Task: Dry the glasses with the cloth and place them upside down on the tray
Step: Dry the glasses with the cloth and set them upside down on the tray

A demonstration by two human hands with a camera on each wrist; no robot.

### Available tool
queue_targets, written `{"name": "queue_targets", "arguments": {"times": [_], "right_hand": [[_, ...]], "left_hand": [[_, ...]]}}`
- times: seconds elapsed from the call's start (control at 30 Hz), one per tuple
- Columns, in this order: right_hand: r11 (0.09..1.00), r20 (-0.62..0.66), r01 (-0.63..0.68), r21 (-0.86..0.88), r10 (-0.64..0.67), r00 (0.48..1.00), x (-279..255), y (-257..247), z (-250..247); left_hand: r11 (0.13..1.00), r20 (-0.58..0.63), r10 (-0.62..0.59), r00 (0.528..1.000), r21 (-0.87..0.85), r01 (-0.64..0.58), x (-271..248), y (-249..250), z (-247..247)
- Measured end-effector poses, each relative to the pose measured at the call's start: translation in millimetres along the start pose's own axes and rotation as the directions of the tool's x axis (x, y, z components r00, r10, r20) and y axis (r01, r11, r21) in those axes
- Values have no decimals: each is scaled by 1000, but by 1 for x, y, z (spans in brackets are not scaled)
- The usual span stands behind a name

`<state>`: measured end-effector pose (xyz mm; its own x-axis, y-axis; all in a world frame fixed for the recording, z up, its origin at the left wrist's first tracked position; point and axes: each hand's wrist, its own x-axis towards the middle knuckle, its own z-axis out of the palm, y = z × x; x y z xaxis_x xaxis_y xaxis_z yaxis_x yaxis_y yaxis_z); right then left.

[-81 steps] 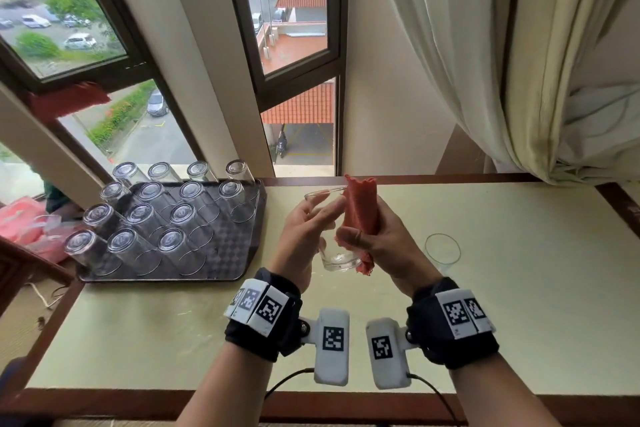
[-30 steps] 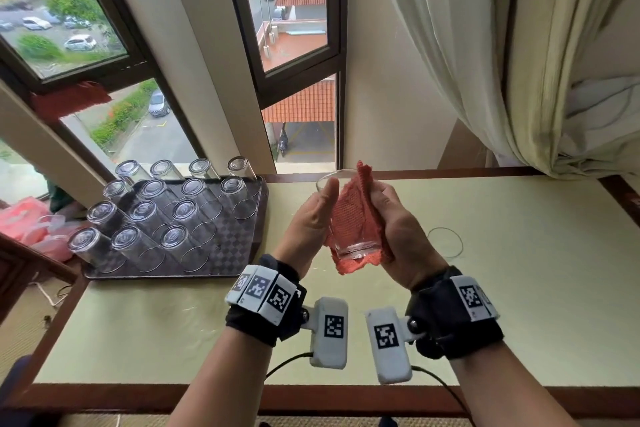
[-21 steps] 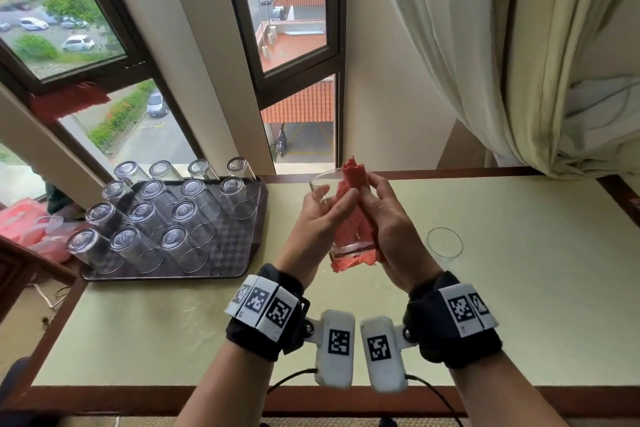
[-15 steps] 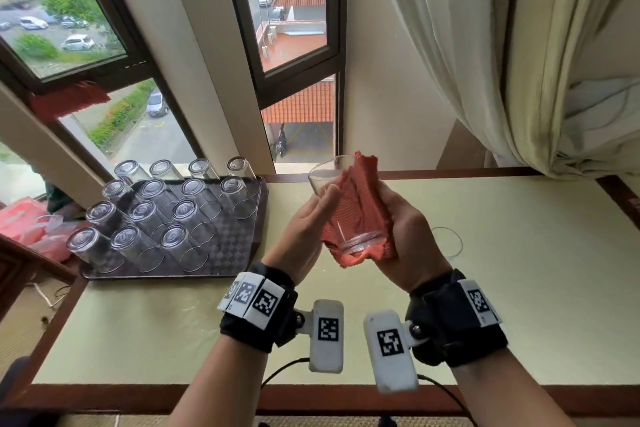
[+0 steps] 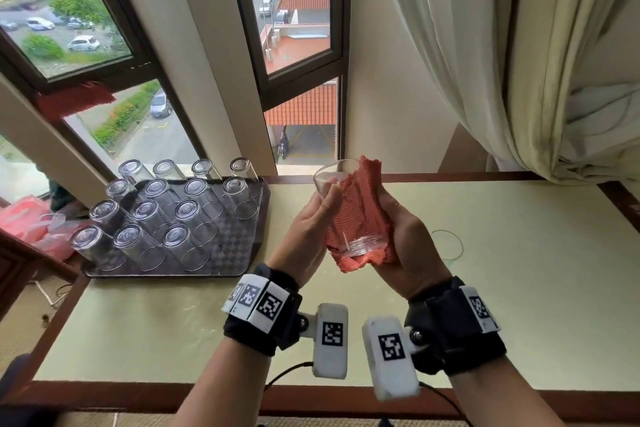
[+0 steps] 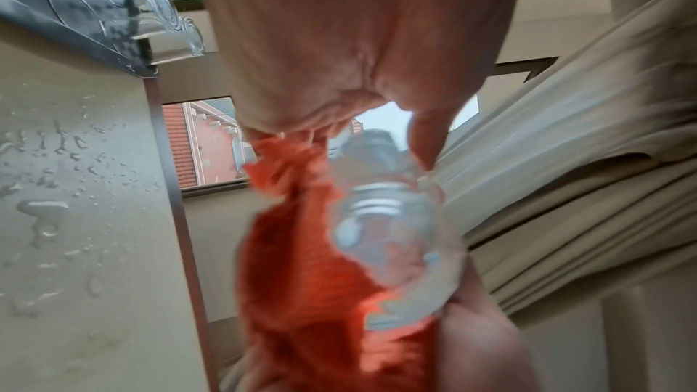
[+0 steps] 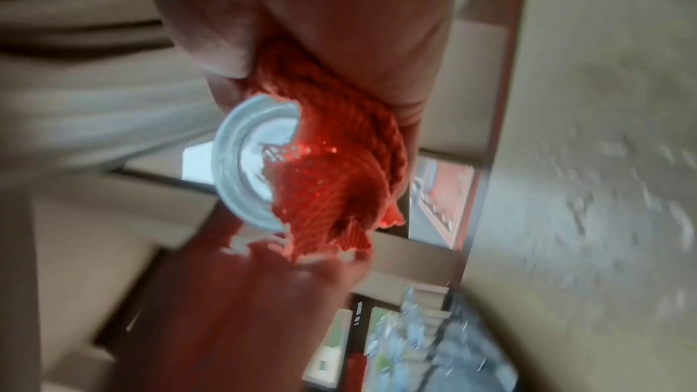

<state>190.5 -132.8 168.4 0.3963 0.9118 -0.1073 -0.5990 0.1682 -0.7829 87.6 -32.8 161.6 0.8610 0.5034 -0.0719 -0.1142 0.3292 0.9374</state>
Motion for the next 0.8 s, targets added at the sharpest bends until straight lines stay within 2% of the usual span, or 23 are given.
{"name": "queue_targets", "arguments": {"times": [0.13,0.2,0.3,0.4,0.47,0.63,0.73,0.8], "right_hand": [[965,-33,132,-228,-143,989,0,5,1],[946,-11,182,-270,-192,981,-1,8,3],[980,9,125,-154,-125,992,0,6,6],[1000,-2,-21,23,21,1000,1,1,3],[995,-31,-54,80,57,998,2,-2,0],[973,-31,96,-208,-105,994,4,-4,3],[973,1,131,-190,-133,991,5,-1,9],[993,17,75,-94,-73,997,4,-3,12]], "left_hand": [[1000,-143,-13,990,-8,12,7,0,-6],[1000,-145,-25,989,-1,25,11,-1,-4],[999,-172,-5,985,33,11,12,1,0],[999,-78,-29,997,41,33,6,4,1],[998,-55,-30,998,61,34,1,8,0],[999,-137,3,991,53,4,3,22,2],[998,-165,13,986,61,-3,6,18,10],[1000,-170,15,985,17,-12,5,15,11]]}}
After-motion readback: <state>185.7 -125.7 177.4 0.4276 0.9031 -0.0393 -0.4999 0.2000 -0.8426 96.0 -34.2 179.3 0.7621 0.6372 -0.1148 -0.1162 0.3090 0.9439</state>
